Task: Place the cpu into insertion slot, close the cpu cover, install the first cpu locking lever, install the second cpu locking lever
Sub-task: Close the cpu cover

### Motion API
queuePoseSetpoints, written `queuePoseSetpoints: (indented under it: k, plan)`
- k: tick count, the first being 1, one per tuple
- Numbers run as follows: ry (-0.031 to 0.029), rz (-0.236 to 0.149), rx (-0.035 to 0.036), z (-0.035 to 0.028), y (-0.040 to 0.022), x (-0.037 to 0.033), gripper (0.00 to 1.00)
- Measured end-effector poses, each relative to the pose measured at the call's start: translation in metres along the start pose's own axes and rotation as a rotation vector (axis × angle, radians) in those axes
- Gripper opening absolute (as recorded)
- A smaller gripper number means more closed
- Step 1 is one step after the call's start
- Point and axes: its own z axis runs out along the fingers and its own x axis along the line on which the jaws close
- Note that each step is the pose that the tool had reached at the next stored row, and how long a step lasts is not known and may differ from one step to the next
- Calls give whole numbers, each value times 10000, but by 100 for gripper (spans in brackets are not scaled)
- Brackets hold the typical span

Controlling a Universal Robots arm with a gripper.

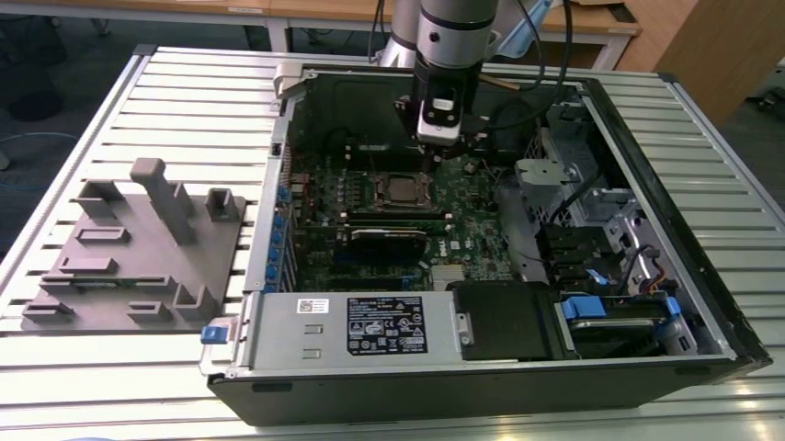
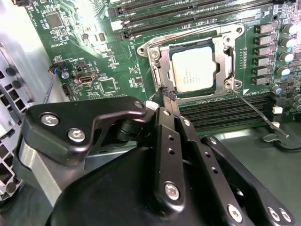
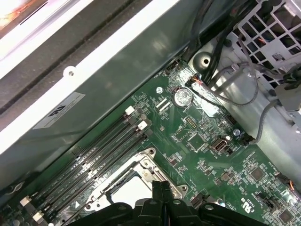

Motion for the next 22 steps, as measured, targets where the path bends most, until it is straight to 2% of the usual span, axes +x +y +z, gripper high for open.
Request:
queuePoseSetpoints:
  k: [22]
  plan:
    - [41, -756, -31, 2, -1, 1, 10]
